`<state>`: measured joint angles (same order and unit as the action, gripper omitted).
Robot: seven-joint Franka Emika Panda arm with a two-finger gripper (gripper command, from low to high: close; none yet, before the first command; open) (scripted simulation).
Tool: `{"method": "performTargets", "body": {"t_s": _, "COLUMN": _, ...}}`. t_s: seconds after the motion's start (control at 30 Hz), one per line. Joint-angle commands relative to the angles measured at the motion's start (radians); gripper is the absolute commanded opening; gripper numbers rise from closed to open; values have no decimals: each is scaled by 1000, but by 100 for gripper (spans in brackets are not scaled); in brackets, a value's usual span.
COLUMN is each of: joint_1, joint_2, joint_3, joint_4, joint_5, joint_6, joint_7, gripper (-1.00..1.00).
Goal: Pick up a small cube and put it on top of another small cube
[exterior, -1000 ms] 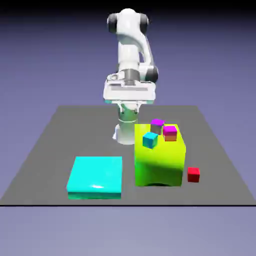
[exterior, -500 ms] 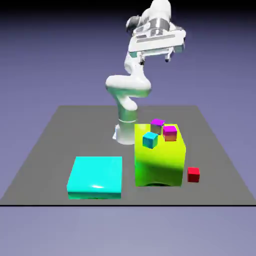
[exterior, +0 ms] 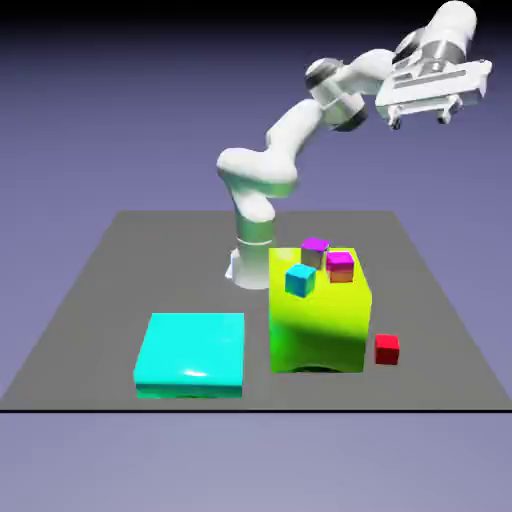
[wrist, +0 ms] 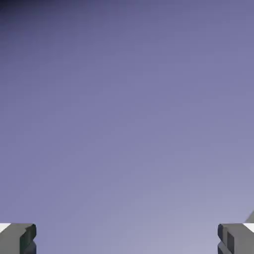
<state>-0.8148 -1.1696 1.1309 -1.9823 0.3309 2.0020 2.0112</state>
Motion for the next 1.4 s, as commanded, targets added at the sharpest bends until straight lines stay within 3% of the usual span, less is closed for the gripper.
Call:
{"method": "performTargets", "body": {"t_s": 0.0, "joint_1": -27, "joint_2": -19, "joint_3": 36, "joint_4": 27, "joint_5": 11, "joint_6": -33, "joint_7": 41, "gripper": 0}}
{"method": "performTargets", "body": {"t_s": 0.63, "joint_1": -530, "joint_2": -384, "joint_3": 725, "joint_4": 531, "joint_5": 212, "joint_6": -663, "joint_7": 814, "gripper": 0}}
{"method": "performTargets", "body": {"t_s": 0.8, "joint_1": -486, "joint_2": -458, "joint_3": 788, "joint_4": 396, "joint_5": 289, "joint_6": -573, "joint_7": 814, "gripper": 0}}
{"method": "performTargets", "body": {"t_s": 0.83, "joint_1": -486, "joint_2": -458, "joint_3": 788, "joint_4": 396, "joint_5": 289, "joint_6": -573, "joint_7": 814, "gripper": -100}}
{"method": "performTargets", "body": {"t_s": 1.0, "joint_1": -546, "joint_2": -402, "joint_3": 754, "joint_4": 541, "joint_5": 224, "joint_6": -681, "joint_7": 842, "gripper": -100}}
{"method": "performTargets", "body": {"t_s": 1.37, "joint_1": -332, "joint_2": -132, "joint_3": 561, "joint_4": 161, "joint_5": -96, "joint_6": -415, "joint_7": 745, "gripper": -100}}
